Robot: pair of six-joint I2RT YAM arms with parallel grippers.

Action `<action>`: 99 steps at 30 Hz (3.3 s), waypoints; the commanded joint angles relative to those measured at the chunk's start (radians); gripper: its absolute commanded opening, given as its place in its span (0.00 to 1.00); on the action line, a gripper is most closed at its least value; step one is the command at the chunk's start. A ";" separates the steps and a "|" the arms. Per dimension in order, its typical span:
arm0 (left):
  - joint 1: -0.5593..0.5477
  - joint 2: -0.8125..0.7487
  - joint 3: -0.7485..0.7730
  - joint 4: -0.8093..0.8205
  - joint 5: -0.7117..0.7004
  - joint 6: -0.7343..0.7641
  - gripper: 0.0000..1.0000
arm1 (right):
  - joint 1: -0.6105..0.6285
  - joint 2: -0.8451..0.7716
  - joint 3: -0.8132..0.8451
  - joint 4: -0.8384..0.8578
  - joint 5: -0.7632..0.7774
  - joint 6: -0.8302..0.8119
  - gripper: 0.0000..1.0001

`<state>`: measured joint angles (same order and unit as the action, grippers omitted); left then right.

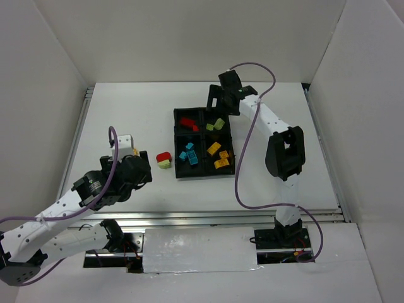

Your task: Sort the legos into containers by color

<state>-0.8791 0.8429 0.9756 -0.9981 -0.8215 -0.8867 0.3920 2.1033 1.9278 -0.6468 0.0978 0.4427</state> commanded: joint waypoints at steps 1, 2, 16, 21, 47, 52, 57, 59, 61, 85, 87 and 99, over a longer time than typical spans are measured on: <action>0.009 0.002 -0.003 0.024 -0.005 0.017 0.99 | -0.005 0.006 0.094 -0.017 0.017 -0.013 1.00; 0.011 0.002 -0.003 0.023 -0.005 0.015 1.00 | -0.001 -0.005 0.100 -0.030 0.016 -0.015 1.00; 0.304 0.309 -0.138 0.375 0.309 -0.109 0.99 | 0.122 -0.762 -0.522 0.133 -0.093 0.036 1.00; 0.376 0.547 -0.036 0.363 0.229 -0.208 1.00 | 0.177 -0.899 -0.657 0.125 -0.147 0.034 1.00; 0.827 0.947 0.143 0.604 0.481 0.147 0.86 | 0.261 -0.959 -0.773 0.164 -0.219 0.033 1.00; 0.832 0.969 0.133 0.619 0.489 0.169 0.72 | 0.262 -0.973 -0.783 0.170 -0.228 0.034 1.00; 0.832 0.960 0.138 0.579 0.470 0.151 0.11 | 0.263 -0.973 -0.808 0.182 -0.240 0.039 1.00; 0.832 0.908 0.114 0.575 0.472 0.141 0.00 | 0.262 -0.979 -0.822 0.191 -0.244 0.051 1.00; 0.824 0.784 0.060 0.585 0.495 0.120 0.00 | 0.263 -1.000 -0.858 0.231 -0.271 0.067 1.00; 0.321 -0.044 -0.101 0.647 0.642 -0.452 0.00 | 0.674 -0.790 -1.064 1.144 0.106 0.091 0.88; 0.316 -0.039 -0.104 0.664 0.650 -0.451 0.00 | 0.688 -0.747 -1.029 1.139 0.140 0.085 0.86; 0.313 -0.036 -0.141 0.694 0.676 -0.442 0.00 | 0.696 -0.658 -0.949 1.208 0.158 0.071 0.74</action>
<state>-0.5621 0.8120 0.8478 -0.3641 -0.1745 -1.3186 1.0821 1.4376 0.9314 0.4793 0.2245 0.5308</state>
